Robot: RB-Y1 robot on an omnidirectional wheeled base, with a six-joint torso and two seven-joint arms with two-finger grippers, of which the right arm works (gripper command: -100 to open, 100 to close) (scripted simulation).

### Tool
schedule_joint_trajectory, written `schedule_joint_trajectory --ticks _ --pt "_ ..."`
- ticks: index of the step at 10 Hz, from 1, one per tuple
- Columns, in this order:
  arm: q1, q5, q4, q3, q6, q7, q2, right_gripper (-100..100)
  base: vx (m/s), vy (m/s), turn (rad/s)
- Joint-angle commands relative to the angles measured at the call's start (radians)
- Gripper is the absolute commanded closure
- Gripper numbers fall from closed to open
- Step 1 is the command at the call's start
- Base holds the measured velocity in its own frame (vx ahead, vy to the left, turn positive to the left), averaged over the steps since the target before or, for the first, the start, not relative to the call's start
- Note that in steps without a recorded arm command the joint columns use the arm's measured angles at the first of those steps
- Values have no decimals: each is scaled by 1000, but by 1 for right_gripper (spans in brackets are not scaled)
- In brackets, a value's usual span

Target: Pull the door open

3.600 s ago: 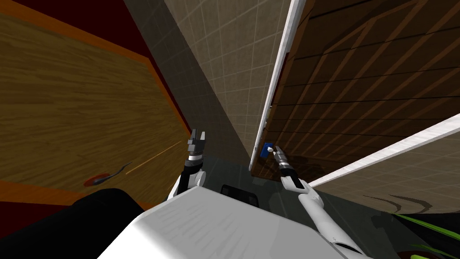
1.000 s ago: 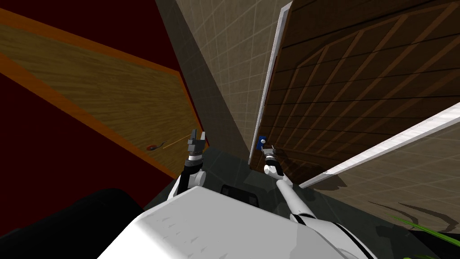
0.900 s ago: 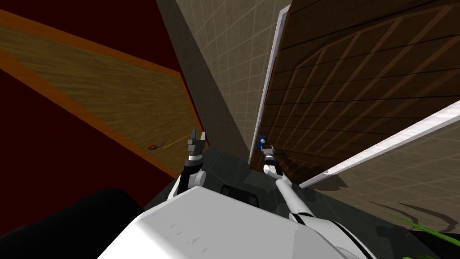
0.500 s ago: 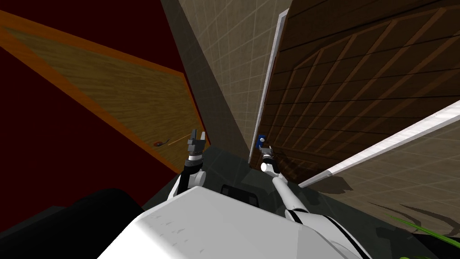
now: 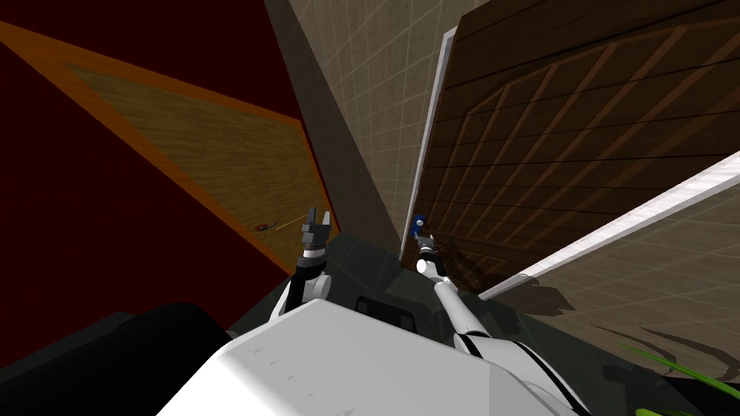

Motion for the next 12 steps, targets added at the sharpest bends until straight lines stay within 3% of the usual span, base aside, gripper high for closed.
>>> schedule_joint_trajectory --ticks 1,3,4,5,6,8,9,11,12 --pt "0 0 0 0 0 0 0 -100 -24 -16 7" --pt "15 -9 6 -3 -4 -52 -55 -100 122 53 151" --pt "20 -11 8 -4 -5 -65 -71 -100 197 71 146" --pt "20 -11 8 -4 -5 -65 -71 -100 120 45 8" --pt "29 -16 12 -6 -8 -95 -106 -100 114 29 111" --pt "39 -21 16 -9 -10 -125 -141 -100 108 24 125" --pt "44 -23 18 -10 -12 -139 -158 -100 99 16 90" --pt "44 -23 18 -10 -12 -139 -158 -100 39 8 9" --pt "52 -27 22 -12 -14 -165 -189 -100 66 -5 112"
